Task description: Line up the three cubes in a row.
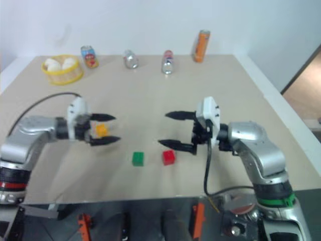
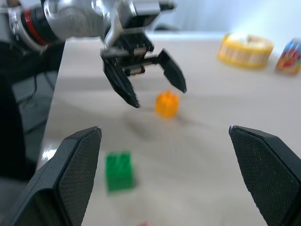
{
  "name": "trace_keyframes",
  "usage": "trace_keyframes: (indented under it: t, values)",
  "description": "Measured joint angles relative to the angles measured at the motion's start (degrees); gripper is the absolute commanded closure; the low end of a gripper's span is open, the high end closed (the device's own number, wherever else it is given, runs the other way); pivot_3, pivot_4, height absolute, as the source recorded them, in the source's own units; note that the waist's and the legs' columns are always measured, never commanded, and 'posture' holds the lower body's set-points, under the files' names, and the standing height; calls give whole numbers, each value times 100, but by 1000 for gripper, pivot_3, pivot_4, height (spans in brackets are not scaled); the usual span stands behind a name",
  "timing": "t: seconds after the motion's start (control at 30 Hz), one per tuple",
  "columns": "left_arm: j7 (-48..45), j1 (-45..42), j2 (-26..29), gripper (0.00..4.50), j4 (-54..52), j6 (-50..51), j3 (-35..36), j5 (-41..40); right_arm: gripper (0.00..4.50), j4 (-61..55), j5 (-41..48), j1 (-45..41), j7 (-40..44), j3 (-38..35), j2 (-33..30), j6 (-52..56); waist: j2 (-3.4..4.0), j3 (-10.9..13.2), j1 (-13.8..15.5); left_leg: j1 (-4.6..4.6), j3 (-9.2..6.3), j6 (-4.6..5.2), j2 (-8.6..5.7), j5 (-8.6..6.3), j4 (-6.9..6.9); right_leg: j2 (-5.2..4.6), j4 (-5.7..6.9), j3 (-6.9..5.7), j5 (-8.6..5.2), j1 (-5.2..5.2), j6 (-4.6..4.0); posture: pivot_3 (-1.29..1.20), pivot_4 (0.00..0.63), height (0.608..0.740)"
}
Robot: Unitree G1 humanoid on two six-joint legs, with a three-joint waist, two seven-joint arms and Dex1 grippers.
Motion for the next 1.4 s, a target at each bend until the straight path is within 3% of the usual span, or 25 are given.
trace_keyframes:
  t: [0.37, 0.7, 1.03, 1.2, 1.4]
  values:
    - [-614, -1219, -135, 12, 2977, -1578, -361, 804, 0, 698, -529, -429, 93, 355, 393, -389, -2, 0, 26, -31, 2, -4, -12, -3, 1, -12, -6, 0, 7, -13, 30, 0, 150, 740]
    - [-837, -1668, -526, 12, 4562, -2445, -738, 1481, 0, 675, -578, -395, 49, 335, 391, -395, -2, 0, 16, -31, 0, -4, -7, -3, -4, -6, -2, -1, 8, -18, 29, 0, 150, 740]
    - [-739, -1847, -656, 3143, 5011, -2730, -718, 1604, 0, 606, -578, -264, -1, 332, 366, -357, -2, -1, 16, -32, 1, -4, -8, -3, -2, -6, -2, 0, 10, -17, 33, 0, 150, 740]
    - [-1015, -1719, -619, 3124, 4782, -2749, -719, 1582, 0, 537, -555, -256, 24, 326, 340, -300, -2, 0, 11, -32, 3, -4, -8, -4, -4, -7, -2, 3, 9, -18, 32, 0, 150, 740]
    - [-1976, -294, -79, 3124, 2383, -2059, -766, 1070, 0, 14, -276, -42, 225, 256, -19, -46, -2, -1, 3, -28, 2, -11, 2, -8, -25, -6, -1, -2, -6, -22, 17, 0, 150, 740]
